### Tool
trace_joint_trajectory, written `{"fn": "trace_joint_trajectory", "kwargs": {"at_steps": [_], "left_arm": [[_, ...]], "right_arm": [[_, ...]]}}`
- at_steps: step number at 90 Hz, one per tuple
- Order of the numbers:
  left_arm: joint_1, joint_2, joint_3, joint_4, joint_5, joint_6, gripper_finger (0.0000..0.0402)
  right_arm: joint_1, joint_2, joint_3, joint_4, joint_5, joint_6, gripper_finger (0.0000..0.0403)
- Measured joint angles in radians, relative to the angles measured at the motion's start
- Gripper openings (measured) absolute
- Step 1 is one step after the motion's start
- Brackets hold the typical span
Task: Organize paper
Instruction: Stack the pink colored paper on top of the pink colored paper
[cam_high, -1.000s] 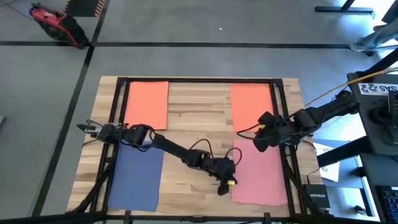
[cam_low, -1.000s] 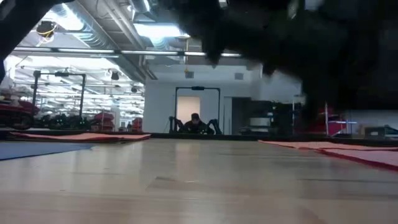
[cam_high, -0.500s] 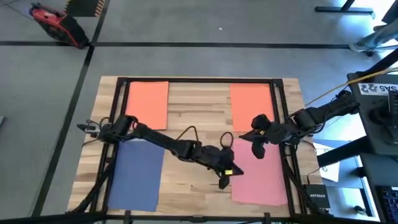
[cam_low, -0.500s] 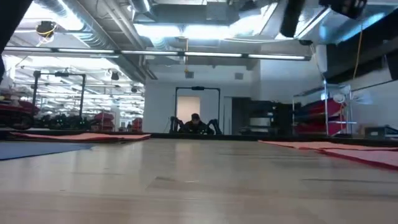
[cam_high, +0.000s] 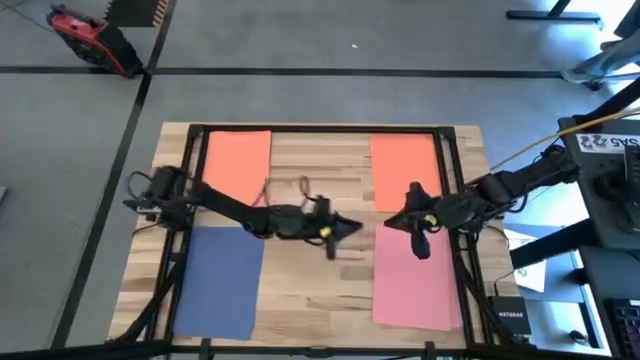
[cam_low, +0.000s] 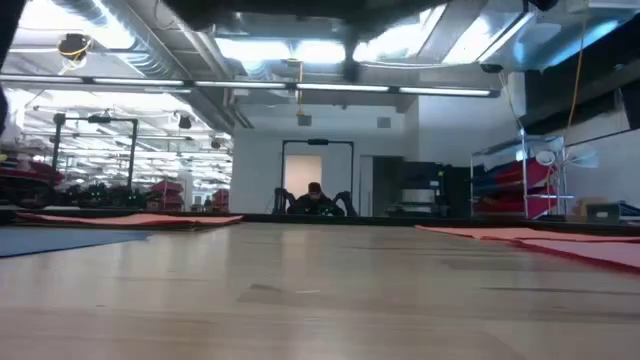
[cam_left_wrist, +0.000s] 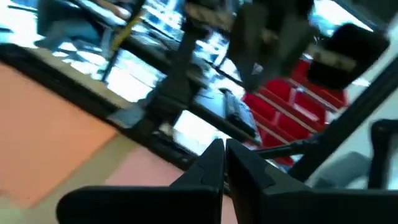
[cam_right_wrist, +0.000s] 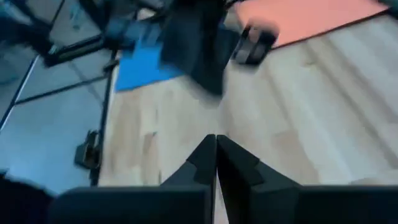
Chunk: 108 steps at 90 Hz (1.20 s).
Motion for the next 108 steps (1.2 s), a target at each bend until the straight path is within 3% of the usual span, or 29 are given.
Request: {"fn": "trace_joint_trajectory", "kwargs": {"at_steps": [29,57,85,108], "left_arm": [[-0.045,-0.470,-0.368,-0.346,-0.162,-0.053,0.0000],[-0.063,-0.787,-0.531,-0.562,-0.196,-0.090,0.0000],[-0.076,-0.883,-0.546,-0.754,-0.193,-0.095,0.0000],[-0.106,-0.888,-0.545,-0.799,-0.192,-0.113,0.0000]], "right_arm": [[0.000,0.284,0.000,0.022,-0.175,0.048,0.0001],[0.083,0.602,0.000,0.135,-0.242,0.087,0.0001],[0.153,0.811,0.000,0.338,-0.247,0.201,0.0001],[0.152,0.872,0.004,0.337,-0.287,0.227,0.0001]]}}
